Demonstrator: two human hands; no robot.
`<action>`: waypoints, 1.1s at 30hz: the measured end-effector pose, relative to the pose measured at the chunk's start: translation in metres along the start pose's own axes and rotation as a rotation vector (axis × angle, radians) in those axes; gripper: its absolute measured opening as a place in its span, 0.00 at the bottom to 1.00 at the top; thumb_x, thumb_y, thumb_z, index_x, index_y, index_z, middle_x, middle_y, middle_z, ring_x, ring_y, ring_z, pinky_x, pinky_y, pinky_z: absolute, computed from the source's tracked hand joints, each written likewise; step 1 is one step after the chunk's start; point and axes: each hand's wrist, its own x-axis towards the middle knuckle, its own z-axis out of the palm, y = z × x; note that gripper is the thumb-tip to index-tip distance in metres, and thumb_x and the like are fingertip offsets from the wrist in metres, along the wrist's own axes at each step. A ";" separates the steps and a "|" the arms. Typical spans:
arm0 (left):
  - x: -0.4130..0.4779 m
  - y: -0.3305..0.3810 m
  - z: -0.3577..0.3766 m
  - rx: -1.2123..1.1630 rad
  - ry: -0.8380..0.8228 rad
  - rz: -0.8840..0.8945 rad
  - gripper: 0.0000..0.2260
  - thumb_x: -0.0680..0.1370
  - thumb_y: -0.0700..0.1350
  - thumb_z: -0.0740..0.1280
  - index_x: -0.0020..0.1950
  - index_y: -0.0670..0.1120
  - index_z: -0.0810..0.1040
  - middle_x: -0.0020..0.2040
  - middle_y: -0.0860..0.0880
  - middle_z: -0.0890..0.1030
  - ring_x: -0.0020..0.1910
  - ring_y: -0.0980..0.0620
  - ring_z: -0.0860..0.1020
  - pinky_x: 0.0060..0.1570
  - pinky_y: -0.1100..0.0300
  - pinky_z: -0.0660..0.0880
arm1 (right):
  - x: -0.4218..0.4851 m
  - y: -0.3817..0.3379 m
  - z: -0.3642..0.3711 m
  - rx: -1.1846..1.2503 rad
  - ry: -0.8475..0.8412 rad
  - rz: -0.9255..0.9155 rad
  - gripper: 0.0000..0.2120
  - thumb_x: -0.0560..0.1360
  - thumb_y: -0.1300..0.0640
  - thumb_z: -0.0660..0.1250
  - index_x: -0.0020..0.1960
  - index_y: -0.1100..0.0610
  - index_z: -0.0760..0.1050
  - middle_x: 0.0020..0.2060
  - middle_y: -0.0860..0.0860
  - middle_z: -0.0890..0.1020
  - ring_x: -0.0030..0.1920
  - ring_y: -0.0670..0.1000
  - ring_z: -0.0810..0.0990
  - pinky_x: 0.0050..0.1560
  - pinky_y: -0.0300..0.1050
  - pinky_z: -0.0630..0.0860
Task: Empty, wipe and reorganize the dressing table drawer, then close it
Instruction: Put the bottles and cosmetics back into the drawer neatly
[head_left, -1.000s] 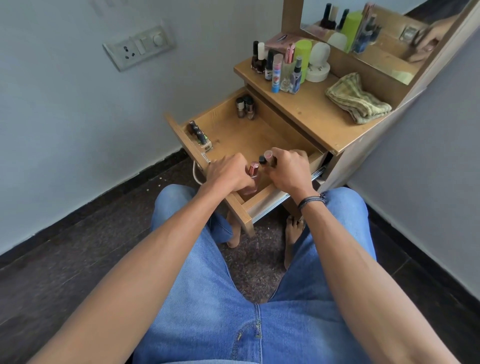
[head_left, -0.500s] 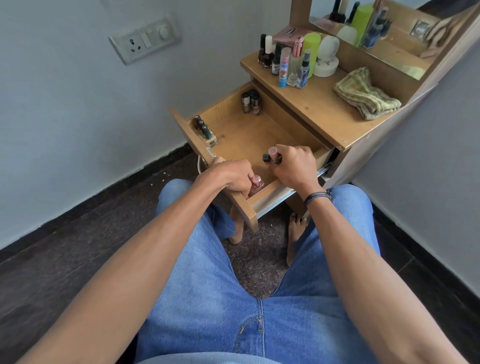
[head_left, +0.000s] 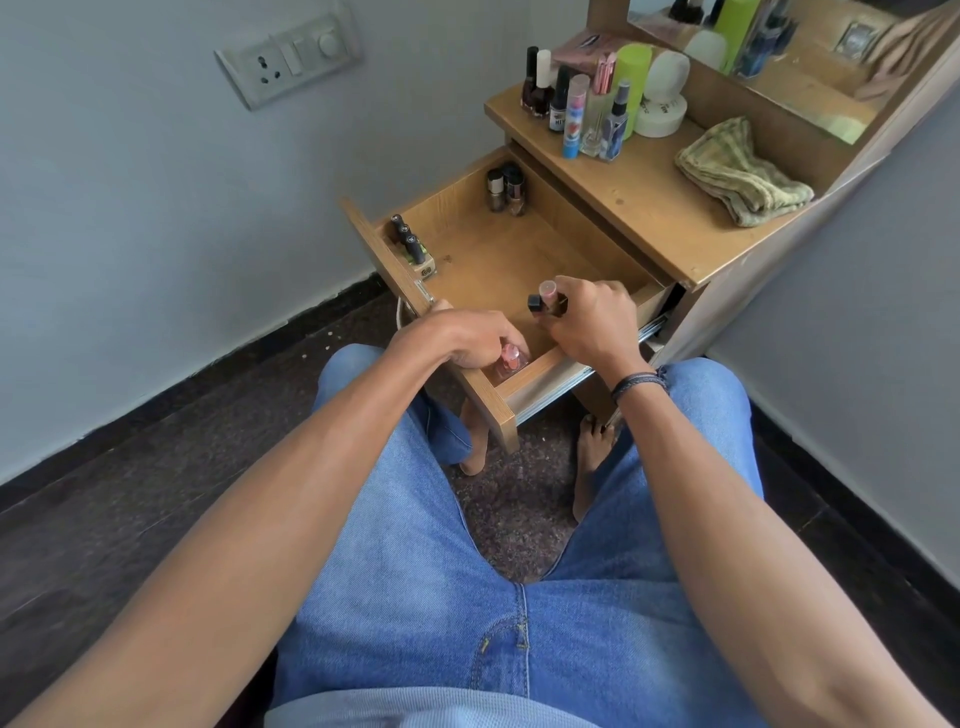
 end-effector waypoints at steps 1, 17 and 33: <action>0.000 0.000 0.001 -0.005 0.005 -0.007 0.31 0.80 0.34 0.52 0.68 0.68 0.73 0.70 0.57 0.75 0.66 0.51 0.72 0.61 0.50 0.58 | 0.000 0.000 0.000 -0.005 -0.001 -0.003 0.07 0.77 0.50 0.67 0.49 0.54 0.79 0.40 0.52 0.85 0.46 0.60 0.82 0.57 0.50 0.72; 0.011 -0.037 0.005 -0.396 0.420 -0.040 0.20 0.80 0.38 0.58 0.59 0.59 0.82 0.53 0.62 0.84 0.63 0.55 0.75 0.71 0.50 0.64 | 0.017 -0.008 -0.001 -0.153 -0.310 -0.034 0.14 0.76 0.47 0.67 0.60 0.48 0.79 0.44 0.52 0.83 0.45 0.59 0.82 0.46 0.52 0.80; 0.019 -0.043 0.021 -0.248 0.445 -0.017 0.10 0.73 0.59 0.73 0.52 0.61 0.83 0.49 0.59 0.85 0.67 0.55 0.70 0.63 0.57 0.53 | 0.030 -0.019 -0.003 -0.028 -0.572 -0.220 0.07 0.71 0.55 0.69 0.44 0.43 0.80 0.44 0.46 0.83 0.43 0.55 0.80 0.42 0.50 0.76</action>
